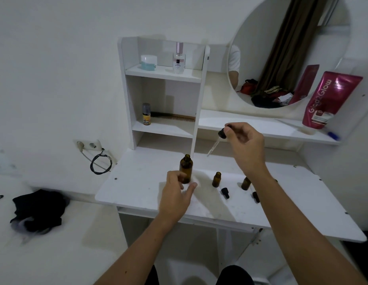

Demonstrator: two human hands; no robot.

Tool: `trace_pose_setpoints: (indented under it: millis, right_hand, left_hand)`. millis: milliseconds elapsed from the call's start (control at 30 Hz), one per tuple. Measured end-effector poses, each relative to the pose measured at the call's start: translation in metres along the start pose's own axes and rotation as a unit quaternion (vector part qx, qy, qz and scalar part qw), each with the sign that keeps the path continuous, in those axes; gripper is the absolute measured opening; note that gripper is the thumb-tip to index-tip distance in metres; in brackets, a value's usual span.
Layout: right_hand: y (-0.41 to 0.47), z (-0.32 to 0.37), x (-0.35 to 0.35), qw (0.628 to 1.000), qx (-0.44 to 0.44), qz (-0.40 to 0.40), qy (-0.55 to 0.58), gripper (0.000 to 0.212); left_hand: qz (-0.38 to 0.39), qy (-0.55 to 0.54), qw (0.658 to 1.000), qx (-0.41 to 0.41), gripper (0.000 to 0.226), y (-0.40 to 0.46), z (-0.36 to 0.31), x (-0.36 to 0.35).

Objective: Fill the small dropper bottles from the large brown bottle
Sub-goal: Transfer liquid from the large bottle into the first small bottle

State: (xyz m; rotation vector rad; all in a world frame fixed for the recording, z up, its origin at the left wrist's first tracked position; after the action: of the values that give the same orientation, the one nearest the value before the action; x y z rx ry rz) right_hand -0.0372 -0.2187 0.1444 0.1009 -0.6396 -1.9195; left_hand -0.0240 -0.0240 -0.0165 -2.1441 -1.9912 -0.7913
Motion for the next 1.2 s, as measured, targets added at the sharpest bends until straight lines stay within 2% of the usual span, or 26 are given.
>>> trace_pose_setpoints:
  millis: [133,233,333,467,567,767,833,1033,1200]
  right_hand:
    - [-0.017,-0.025,0.019,0.999,-0.029,-0.011,-0.036,0.010]
    - [-0.026,-0.041,0.027,0.997,-0.033,-0.018,-0.067,0.009]
    - [-0.028,-0.052,0.029,0.996,-0.036,-0.028,-0.074,0.010]
    - [-0.027,-0.061,0.027,0.997,-0.025,-0.022,-0.072,0.013]
    - [-0.025,-0.064,0.024,0.997,-0.032,-0.013,-0.069,0.014]
    - [-0.026,-0.075,0.015,0.994,-0.039,0.042,-0.095,0.007]
    - [-0.029,-0.080,0.013,0.993,-0.044,0.052,-0.100,0.003]
    - [-0.031,-0.084,0.011,0.993,-0.044,0.037,-0.103,0.013]
    - [-0.032,-0.086,0.008,0.991,-0.050,0.044,-0.113,0.010]
  left_hand:
    - [0.068,0.003,0.997,-0.037,0.028,-0.002,-0.016,-0.029]
    - [0.103,0.002,0.994,-0.045,0.040,0.006,-0.024,-0.049]
    - [0.110,0.016,0.993,-0.040,0.053,0.018,-0.026,-0.064]
    - [0.122,0.035,0.992,-0.029,0.056,0.030,-0.022,-0.075]
    - [0.122,0.041,0.991,-0.031,0.051,0.036,-0.020,-0.078]
    - [0.125,0.037,0.990,-0.048,0.023,0.041,-0.017,-0.081]
    - [0.126,0.035,0.990,-0.051,0.021,0.041,-0.015,-0.081]
    - [0.127,0.038,0.990,-0.055,0.021,0.041,-0.012,-0.084]
    - [0.123,0.039,0.991,-0.048,0.024,0.038,-0.014,-0.082]
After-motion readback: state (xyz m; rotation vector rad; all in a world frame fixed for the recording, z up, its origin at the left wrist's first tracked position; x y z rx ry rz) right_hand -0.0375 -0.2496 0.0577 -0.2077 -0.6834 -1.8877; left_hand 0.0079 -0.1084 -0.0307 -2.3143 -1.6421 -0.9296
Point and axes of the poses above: each hand's wrist, its own y-axis towards the middle knuckle, its own x-axis out of the back of the hand, z = x × y, the point moved 2 cm from there along y, towards the middle knuckle, and after that the axes turned 5 degrees about z, right-handed, at the moved point
